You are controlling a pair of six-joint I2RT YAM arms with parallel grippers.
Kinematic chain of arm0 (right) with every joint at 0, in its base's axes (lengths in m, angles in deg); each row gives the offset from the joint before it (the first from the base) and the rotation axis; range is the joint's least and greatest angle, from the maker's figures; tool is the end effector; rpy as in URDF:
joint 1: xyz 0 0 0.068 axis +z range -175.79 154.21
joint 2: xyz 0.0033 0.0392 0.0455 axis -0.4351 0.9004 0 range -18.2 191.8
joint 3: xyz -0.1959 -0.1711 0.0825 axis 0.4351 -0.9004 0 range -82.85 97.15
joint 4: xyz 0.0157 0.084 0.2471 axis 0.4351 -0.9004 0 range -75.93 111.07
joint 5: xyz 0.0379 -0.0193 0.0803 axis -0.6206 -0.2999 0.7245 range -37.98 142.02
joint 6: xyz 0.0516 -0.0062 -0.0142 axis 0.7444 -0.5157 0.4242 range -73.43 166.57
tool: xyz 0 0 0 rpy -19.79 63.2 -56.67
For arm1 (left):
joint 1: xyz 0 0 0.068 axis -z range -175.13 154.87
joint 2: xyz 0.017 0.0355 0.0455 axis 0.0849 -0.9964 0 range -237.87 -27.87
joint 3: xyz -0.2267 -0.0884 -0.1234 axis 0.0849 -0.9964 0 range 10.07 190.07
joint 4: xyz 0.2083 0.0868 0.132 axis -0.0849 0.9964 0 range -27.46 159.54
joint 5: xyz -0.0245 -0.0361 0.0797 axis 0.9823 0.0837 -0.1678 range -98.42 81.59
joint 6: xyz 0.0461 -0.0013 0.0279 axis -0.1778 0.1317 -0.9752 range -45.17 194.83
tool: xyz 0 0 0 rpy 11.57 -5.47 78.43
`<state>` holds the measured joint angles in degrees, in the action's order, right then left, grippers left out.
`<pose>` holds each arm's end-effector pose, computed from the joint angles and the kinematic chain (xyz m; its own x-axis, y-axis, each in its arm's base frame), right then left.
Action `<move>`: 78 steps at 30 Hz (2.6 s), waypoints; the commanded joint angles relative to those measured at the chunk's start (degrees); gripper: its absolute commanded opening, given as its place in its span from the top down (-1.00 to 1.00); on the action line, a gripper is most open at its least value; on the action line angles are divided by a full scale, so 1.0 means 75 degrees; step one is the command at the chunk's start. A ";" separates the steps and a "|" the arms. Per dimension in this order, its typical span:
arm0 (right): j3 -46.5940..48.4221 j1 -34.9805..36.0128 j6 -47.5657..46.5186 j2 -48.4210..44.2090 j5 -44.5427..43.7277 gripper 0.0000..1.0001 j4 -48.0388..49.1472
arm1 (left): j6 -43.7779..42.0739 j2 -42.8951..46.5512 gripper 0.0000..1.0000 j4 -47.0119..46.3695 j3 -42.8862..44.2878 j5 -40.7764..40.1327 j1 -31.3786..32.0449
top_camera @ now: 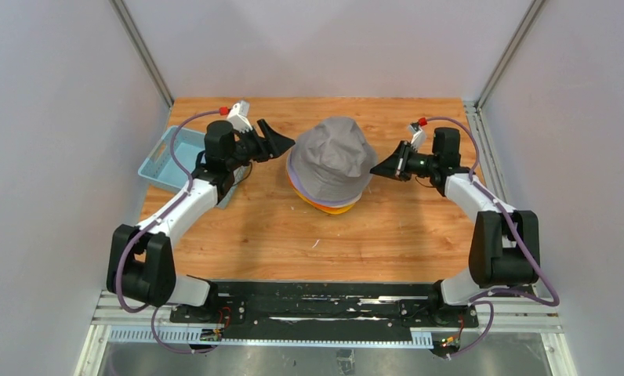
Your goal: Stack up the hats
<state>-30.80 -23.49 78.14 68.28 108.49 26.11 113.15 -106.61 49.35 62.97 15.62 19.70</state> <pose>0.3200 0.0425 0.2420 -0.8094 0.2569 -0.5281 -0.3804 0.4557 0.8047 0.3046 -0.0956 0.2963 -0.5492 -0.4404 -0.7102 0.3535 0.6476 -0.6750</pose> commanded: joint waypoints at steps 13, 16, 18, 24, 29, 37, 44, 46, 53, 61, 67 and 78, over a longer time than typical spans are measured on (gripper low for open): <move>0.0419 0.0261 -0.0237 0.0173 -0.0178 0.99 -0.0226 | 0.0809 -0.0733 -0.24 -0.1886 -0.0304 0.1187 0.0067; 0.0408 0.0266 -0.0245 0.0166 -0.0181 0.99 -0.0227 | 0.1179 -0.0910 -0.20 -0.2561 -0.0462 0.1414 0.0066; 0.0389 0.0267 -0.0259 0.0153 -0.0180 0.99 -0.0228 | 0.1271 -0.1059 -0.19 -0.2653 -0.0463 0.1537 0.0064; 0.0350 0.0264 -0.0271 0.0118 -0.0181 0.99 -0.0230 | 0.1239 -0.1067 -0.18 -0.2667 -0.0561 0.1506 0.0070; 0.0325 0.0267 -0.0283 0.0118 -0.0178 0.99 -0.0234 | 0.1246 -0.1095 -0.18 -0.2695 -0.0594 0.1551 0.0073; 0.0331 0.0273 -0.0283 0.0118 -0.0181 0.99 -0.0215 | 0.1772 -0.1318 0.14 -0.3624 -0.0899 0.1688 0.0065; 0.0291 0.0262 -0.0292 0.0130 -0.0193 0.99 -0.0217 | 0.1611 -0.1186 0.58 -0.3398 -0.0925 0.1472 0.0062; 0.0281 0.0266 -0.0288 0.0130 -0.0202 0.99 -0.0212 | 0.1513 -0.1123 0.70 -0.3253 -0.0920 0.1390 0.0059; 0.0252 0.0268 -0.0311 0.0108 -0.0271 0.99 -0.0223 | 0.0884 -0.0748 1.00 -0.2263 -0.0939 0.0713 0.0059; 0.0232 0.0272 -0.0354 0.0132 -0.0380 0.99 -0.0273 | -0.0573 -0.0634 1.00 0.0586 -0.0282 -0.0775 0.0058; 0.0231 0.0266 -0.0377 0.0186 -0.0405 0.99 -0.0276 | -0.0824 -0.1054 1.00 0.0873 -0.0244 -0.0947 0.0062; 0.0302 0.0259 -0.0435 0.0168 -0.0375 0.99 -0.0390 | -0.1000 -0.1396 1.00 0.1496 0.0340 -0.1775 0.0059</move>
<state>-29.42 -22.18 76.85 68.87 107.07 25.48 109.44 -114.04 52.65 64.22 10.85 21.21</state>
